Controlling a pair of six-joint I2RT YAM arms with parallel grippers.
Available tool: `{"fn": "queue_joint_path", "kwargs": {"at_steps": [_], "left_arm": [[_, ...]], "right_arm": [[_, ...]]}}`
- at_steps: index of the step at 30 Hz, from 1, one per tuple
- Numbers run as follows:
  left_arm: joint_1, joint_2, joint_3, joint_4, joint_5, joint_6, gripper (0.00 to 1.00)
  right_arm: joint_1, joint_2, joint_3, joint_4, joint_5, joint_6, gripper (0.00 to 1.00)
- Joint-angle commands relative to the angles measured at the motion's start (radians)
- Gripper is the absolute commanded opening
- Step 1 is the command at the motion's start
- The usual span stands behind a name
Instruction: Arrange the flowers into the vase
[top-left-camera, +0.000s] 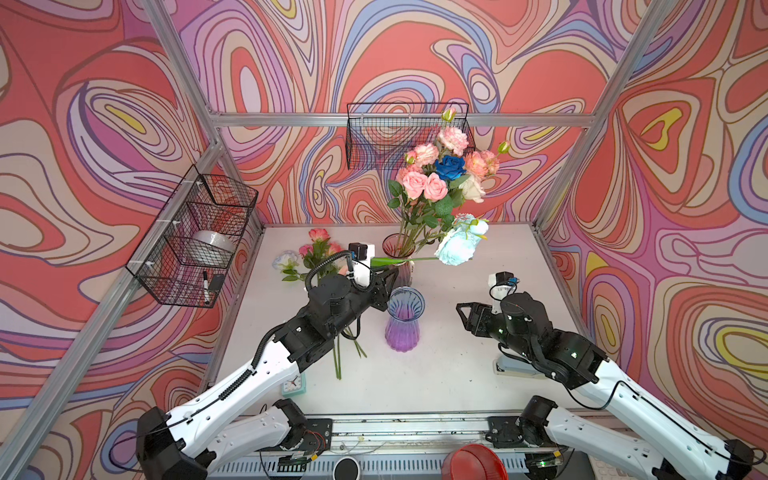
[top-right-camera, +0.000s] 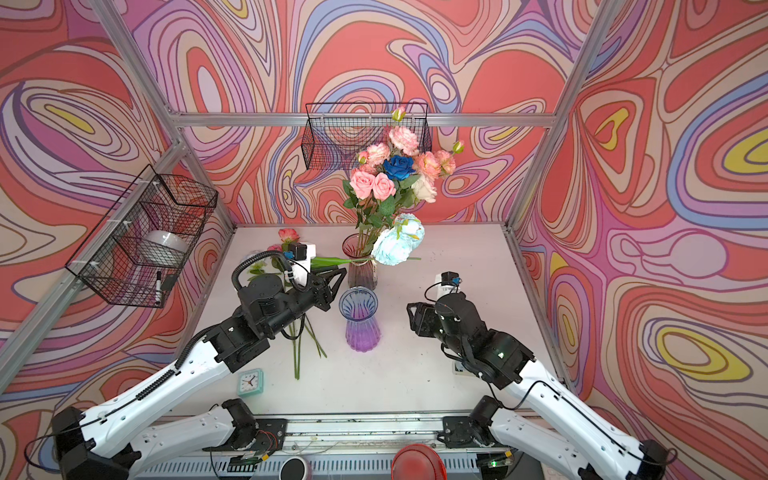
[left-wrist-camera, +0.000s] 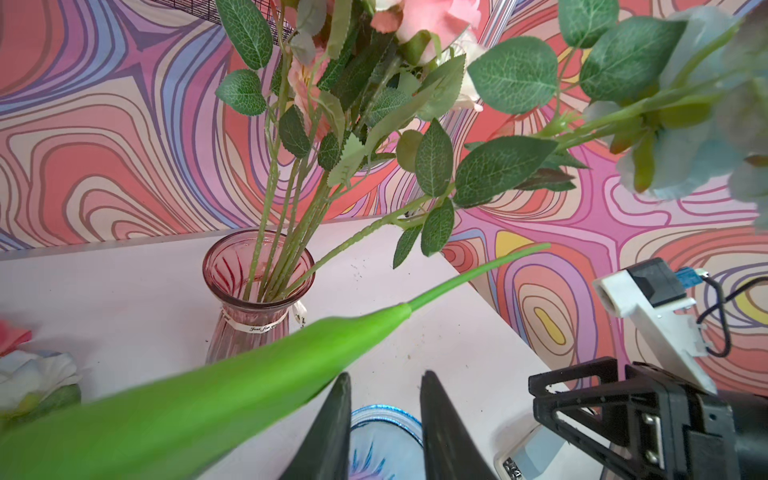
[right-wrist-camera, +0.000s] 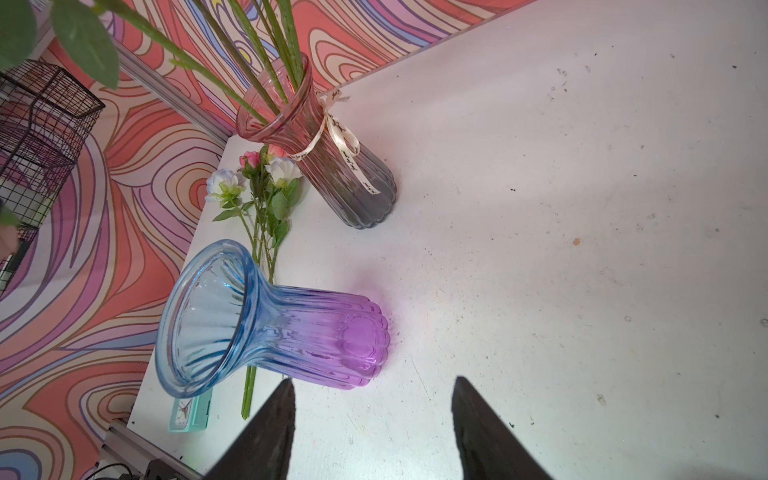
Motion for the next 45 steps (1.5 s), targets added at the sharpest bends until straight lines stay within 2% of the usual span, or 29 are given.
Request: {"fn": "queue_joint_path", "kwargs": {"at_steps": [1,3,5,10,13,15,17,18,20,22,27,29,34,36,40,45], "left_arm": [[-0.002,-0.044,0.039,-0.083,-0.018,0.052,0.28],[-0.002,-0.068,0.037,-0.109,-0.030,0.048,0.29],[-0.002,-0.091,0.038,-0.137,-0.037,0.031,0.34],[-0.001,-0.133,0.080,-0.302,-0.110,-0.050,0.56],[0.001,-0.161,0.072,-0.387,-0.175,-0.104,0.59],[0.035,-0.162,0.065,-0.437,-0.182,-0.160,0.60],[0.123,-0.158,0.041,-0.479,-0.115,-0.246,0.61],[0.185,-0.157,0.010,-0.479,-0.043,-0.298,0.61],[0.307,-0.162,-0.071,-0.432,0.102,-0.402,0.61],[0.388,-0.157,-0.166,-0.355,0.220,-0.485,0.62],[0.407,-0.109,-0.217,-0.301,0.239,-0.509,0.74],[0.410,-0.075,-0.220,-0.297,0.240,-0.517,0.75],[0.413,-0.031,-0.258,-0.266,0.211,-0.551,0.77],[0.415,-0.035,-0.275,-0.252,0.211,-0.557,0.77],[0.414,-0.053,-0.290,-0.256,0.215,-0.551,0.77],[0.415,-0.091,-0.316,-0.279,0.227,-0.551,0.77]], "right_arm": [[0.006,-0.007,-0.010,0.013,0.008,-0.004,0.62],[0.005,-0.007,-0.006,0.010,0.008,-0.006,0.62],[0.005,-0.007,-0.005,0.007,0.010,-0.008,0.62],[0.006,-0.016,-0.007,0.006,0.011,-0.008,0.62],[0.005,-0.024,-0.014,0.008,0.016,-0.006,0.62],[0.006,-0.024,-0.017,0.011,0.015,-0.006,0.62],[0.005,-0.023,-0.019,0.011,0.017,-0.005,0.62],[0.006,-0.023,-0.019,0.013,0.016,-0.006,0.62],[0.006,-0.023,-0.025,0.016,0.011,-0.006,0.63],[0.005,-0.007,-0.037,0.038,-0.036,-0.035,0.65],[-0.011,0.151,-0.043,0.049,-0.115,-0.062,0.67],[-0.046,0.190,-0.059,0.088,-0.134,-0.060,0.66],[-0.320,0.308,-0.148,0.295,-0.367,-0.024,0.53],[-0.385,0.378,-0.160,0.376,-0.385,-0.019,0.44],[-0.444,0.580,-0.106,0.495,-0.435,-0.026,0.31],[-0.484,0.787,-0.010,0.485,-0.370,-0.038,0.25]]}}
